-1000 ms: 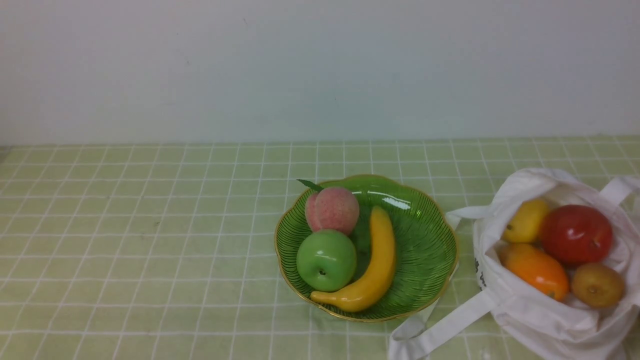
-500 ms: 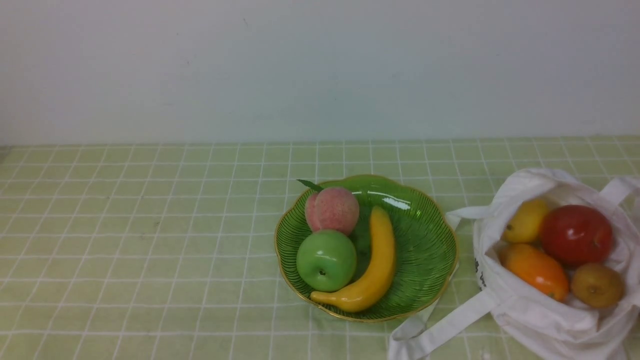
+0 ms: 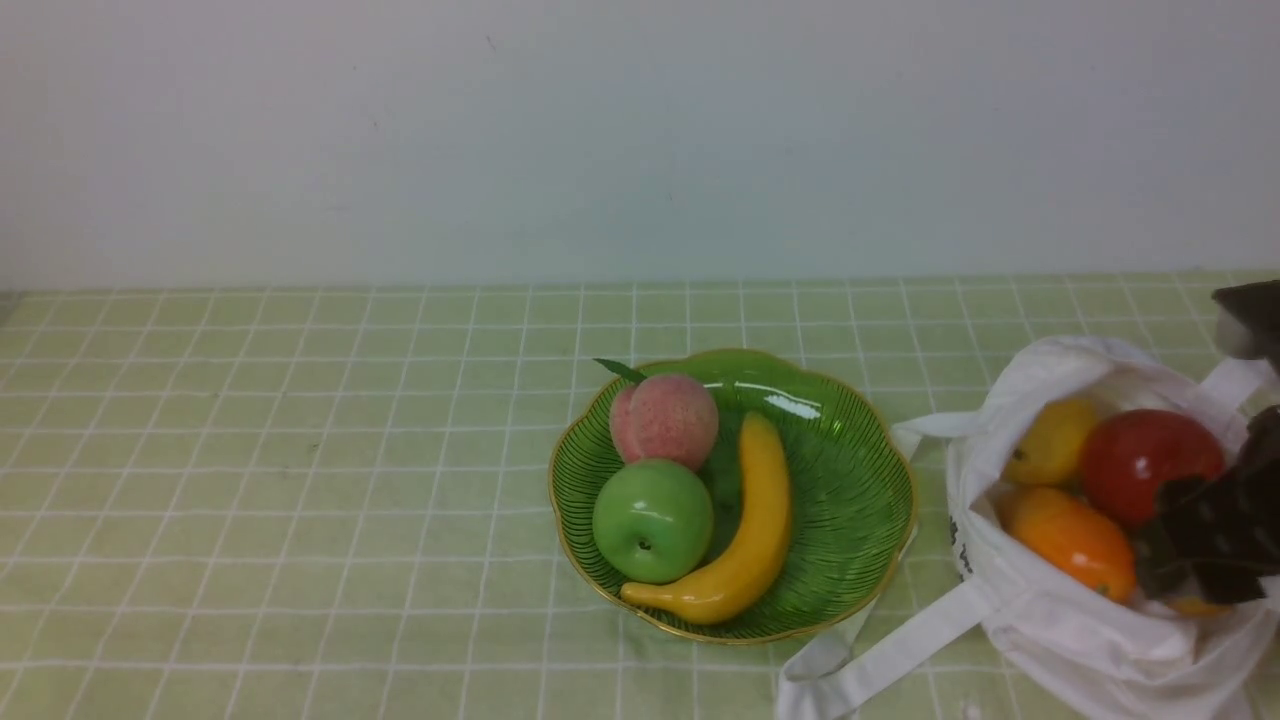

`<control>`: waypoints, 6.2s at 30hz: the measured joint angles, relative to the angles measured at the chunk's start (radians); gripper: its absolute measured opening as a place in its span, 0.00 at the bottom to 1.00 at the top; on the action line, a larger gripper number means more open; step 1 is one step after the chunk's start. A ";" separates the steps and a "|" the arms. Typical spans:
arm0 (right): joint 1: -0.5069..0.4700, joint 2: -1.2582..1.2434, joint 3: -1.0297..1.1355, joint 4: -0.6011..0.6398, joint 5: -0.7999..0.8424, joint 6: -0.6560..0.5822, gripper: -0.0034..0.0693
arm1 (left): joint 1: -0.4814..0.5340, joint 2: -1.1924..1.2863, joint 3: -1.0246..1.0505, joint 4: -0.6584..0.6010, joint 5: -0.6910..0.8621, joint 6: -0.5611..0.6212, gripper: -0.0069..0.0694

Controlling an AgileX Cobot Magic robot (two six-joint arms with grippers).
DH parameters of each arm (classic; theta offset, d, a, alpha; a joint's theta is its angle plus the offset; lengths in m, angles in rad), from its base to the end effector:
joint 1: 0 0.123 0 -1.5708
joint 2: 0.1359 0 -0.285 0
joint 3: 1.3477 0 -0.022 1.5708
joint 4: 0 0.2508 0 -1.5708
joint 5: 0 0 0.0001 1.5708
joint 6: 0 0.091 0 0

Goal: Take the fruit out of the bag on the green coffee tablecloth and place them on the plate.

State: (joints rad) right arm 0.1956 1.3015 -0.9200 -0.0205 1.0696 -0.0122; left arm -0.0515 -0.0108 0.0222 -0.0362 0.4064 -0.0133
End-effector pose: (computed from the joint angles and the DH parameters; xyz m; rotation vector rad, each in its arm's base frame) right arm 0.2231 0.0425 0.2647 -0.3159 2.9168 0.0001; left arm 0.0515 -0.0040 0.1699 0.0144 1.9019 -0.0802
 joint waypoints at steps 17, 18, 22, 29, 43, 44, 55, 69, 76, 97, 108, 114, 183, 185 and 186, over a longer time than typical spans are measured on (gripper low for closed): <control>0.003 0.229 -0.007 -0.183 -0.100 0.109 0.93 | 0.000 0.000 0.000 0.000 0.000 0.000 0.08; 0.003 0.233 -0.007 -0.192 -0.100 0.109 0.92 | 0.000 0.000 0.000 0.000 0.000 0.000 0.08; 0.003 0.234 -0.007 -0.239 -0.104 0.111 0.80 | 0.000 0.000 0.000 0.000 0.000 0.000 0.08; 0.003 0.234 -0.007 -0.243 -0.101 0.116 0.63 | 0.000 0.000 0.000 0.000 0.000 0.000 0.08; 0.003 -0.012 -0.151 0.009 -0.035 0.086 0.63 | 0.000 0.000 0.000 0.000 0.000 0.000 0.08; 0.007 -0.016 -0.159 0.071 -0.058 0.062 0.63 | 0.000 0.000 0.000 0.000 0.000 0.000 0.08; 0.158 0.202 -0.138 0.545 -0.393 -0.274 0.63 | 0.000 0.000 0.000 0.000 0.000 0.000 0.08; 0.199 0.425 -0.157 0.539 -0.544 -0.341 0.99 | 0.000 0.000 0.000 0.000 0.000 0.000 0.08; 0.199 0.337 -0.417 0.325 -0.114 -0.208 0.78 | 0.000 0.000 0.000 0.000 0.000 0.000 0.08; 0.199 -0.574 -0.023 0.111 -0.084 -0.025 0.03 | 0.000 0.000 0.000 0.000 0.000 0.000 0.08; 0.199 -0.911 0.480 0.118 -0.736 -0.032 0.03 | 0.000 0.000 0.000 0.000 0.000 0.000 0.08; 0.199 -0.911 0.481 0.117 -0.690 -0.032 0.03 | 0.000 0.000 0.000 0.000 0.000 0.000 0.08; 0.003 -1.310 0.947 0.117 -0.714 -0.006 0.03 | 0.000 0.000 0.000 0.000 0.000 0.000 0.08; 0.003 -1.310 0.947 0.117 -0.714 -0.006 0.03 | 0.000 0.000 0.000 0.000 0.000 0.000 0.08; 0.003 -1.310 0.947 0.117 -0.714 -0.006 0.03 | 0.000 0.000 0.000 0.000 0.000 0.000 0.08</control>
State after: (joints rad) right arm 0.1986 -0.0080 0.0271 0.0963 0.3557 -0.0187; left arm -0.0515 -0.0108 0.0222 -0.0362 0.4064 -0.0133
